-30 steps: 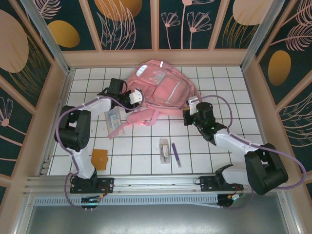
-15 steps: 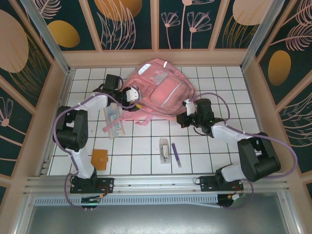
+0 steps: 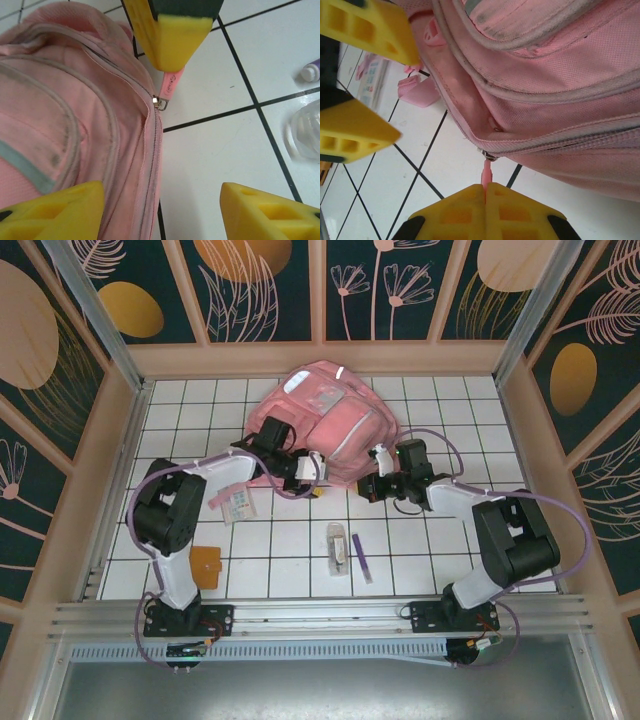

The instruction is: Pack the student bag

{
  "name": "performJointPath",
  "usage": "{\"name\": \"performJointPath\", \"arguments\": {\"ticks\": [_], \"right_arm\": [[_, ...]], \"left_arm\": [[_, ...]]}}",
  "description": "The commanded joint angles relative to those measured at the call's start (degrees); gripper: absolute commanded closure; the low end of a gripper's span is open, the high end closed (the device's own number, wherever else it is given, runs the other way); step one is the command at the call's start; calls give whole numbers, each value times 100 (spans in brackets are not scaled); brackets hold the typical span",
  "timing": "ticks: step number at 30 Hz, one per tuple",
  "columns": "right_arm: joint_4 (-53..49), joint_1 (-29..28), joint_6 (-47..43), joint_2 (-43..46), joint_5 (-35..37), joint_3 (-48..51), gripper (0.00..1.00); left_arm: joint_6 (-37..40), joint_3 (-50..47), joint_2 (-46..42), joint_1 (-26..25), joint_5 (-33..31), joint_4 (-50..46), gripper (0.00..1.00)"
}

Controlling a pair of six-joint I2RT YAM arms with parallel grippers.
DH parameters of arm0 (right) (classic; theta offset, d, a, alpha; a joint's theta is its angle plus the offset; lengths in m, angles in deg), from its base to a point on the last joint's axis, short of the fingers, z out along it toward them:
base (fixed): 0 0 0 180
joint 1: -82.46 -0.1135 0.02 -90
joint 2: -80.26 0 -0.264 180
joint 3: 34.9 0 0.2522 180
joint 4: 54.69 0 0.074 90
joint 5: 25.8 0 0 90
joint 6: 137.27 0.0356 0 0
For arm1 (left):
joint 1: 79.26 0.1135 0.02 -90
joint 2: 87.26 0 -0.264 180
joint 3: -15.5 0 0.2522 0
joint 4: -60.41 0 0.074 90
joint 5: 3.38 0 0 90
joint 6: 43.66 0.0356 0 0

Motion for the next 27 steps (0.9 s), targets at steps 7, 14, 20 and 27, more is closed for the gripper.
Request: {"name": "performJointPath", "arguments": {"ticks": [7,14,20,27], "right_arm": [[491,5,125,235,-819,65,100],[533,10,-1,274,-970,41,100],[555,-21,-85,190,-963,59,100],[824,-167,-40,62,-618,109,100]], "left_arm": [[-55,49,358,-240,433,1113,41],[-288,211,697,-269,519,1209,51],[-435,193,775,-320,525,1350,61],[-1033,623,949,-342,664,1192,97]]}}
